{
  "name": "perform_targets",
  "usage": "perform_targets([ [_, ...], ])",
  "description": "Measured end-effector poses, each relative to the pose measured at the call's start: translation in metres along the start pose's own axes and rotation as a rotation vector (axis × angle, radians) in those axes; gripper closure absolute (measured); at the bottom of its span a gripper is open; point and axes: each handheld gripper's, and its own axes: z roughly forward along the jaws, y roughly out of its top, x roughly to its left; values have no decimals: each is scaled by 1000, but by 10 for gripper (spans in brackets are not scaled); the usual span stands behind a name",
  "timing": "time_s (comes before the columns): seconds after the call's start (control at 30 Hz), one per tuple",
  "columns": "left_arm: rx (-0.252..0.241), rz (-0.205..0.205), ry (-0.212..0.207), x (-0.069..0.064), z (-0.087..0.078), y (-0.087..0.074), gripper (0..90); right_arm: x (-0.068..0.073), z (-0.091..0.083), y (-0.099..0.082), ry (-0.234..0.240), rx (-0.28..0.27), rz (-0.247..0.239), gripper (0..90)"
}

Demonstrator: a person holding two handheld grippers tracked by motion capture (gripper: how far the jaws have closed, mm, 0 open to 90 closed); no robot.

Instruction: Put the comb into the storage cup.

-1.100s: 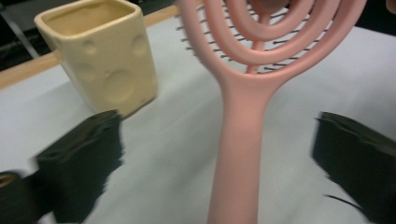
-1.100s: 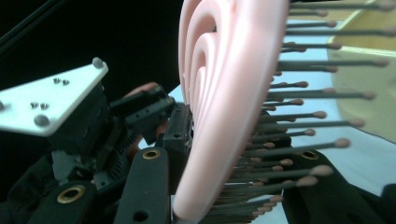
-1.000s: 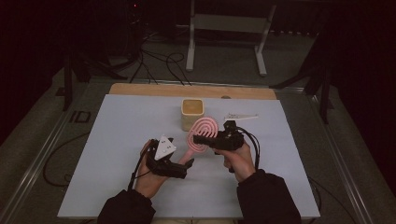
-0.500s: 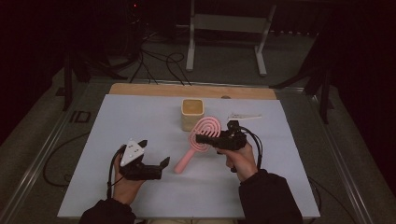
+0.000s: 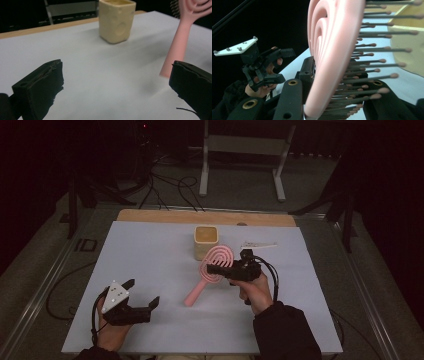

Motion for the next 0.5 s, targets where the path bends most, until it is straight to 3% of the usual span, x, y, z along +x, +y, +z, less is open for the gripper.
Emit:
perform_targets([
  [0.27, 42, 51, 17, 1, -3, -14, 0, 1, 0, 1, -9, -11, 6, 641],
  [0.5, 24, 36, 15, 7, -5, -18, 0, 3, 1, 7, -19, -16, 7, 640],
])
